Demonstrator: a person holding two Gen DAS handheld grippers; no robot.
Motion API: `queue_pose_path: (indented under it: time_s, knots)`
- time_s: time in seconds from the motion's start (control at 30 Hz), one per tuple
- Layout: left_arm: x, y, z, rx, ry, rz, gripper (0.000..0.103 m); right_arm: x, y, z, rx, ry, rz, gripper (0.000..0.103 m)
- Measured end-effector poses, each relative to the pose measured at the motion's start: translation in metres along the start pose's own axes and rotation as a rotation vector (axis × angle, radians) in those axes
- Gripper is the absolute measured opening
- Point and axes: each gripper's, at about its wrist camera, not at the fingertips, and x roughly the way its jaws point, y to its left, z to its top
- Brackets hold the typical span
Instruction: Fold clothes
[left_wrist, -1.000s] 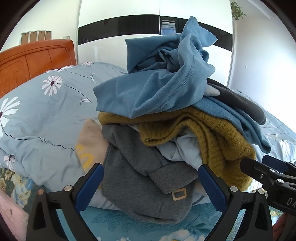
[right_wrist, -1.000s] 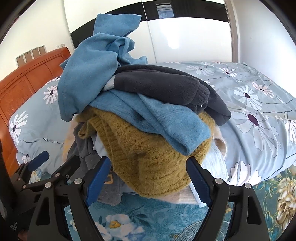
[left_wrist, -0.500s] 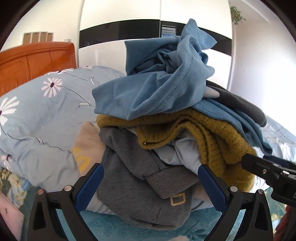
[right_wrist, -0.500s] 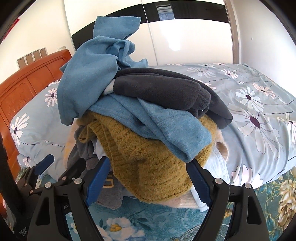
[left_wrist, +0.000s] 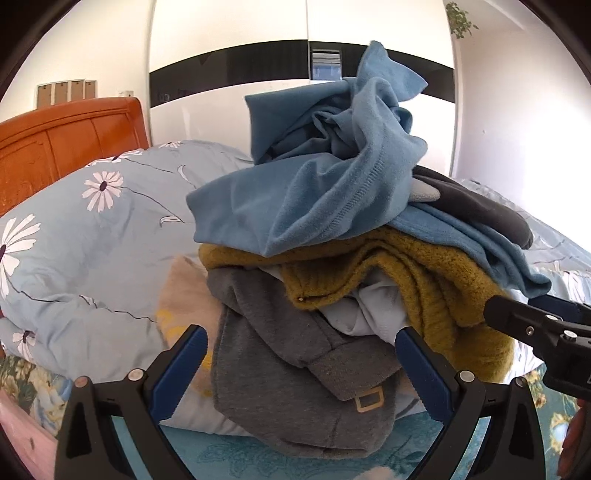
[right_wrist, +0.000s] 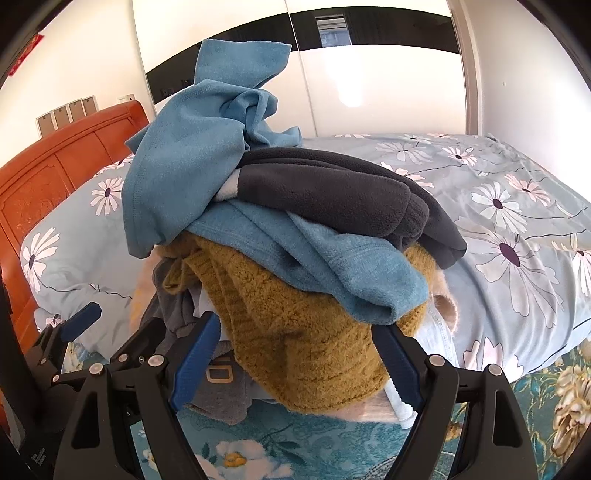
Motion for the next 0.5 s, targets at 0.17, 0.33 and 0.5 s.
queue_pose_path:
  time_s: [0.17,0.33,0.5]
  knots:
    - [0.0022,-0.0010,-0.0007,-0.010,0.022,-0.006,0.103,0.0032,0.0050,0.0005,-0.007,0.011,-0.003,0.085]
    - [0.0028,-0.0022,-0.0026,-0.004,0.029,-0.015,0.103,0.0048,0.0082,-0.0020,-0.016,0.015,0.000,0.085]
    - [0.0039,-0.0036,-0.0032,-0.004,0.045,-0.027,0.103,0.0056,0.0100,-0.0041,-0.022,0.024,0.010,0.085]
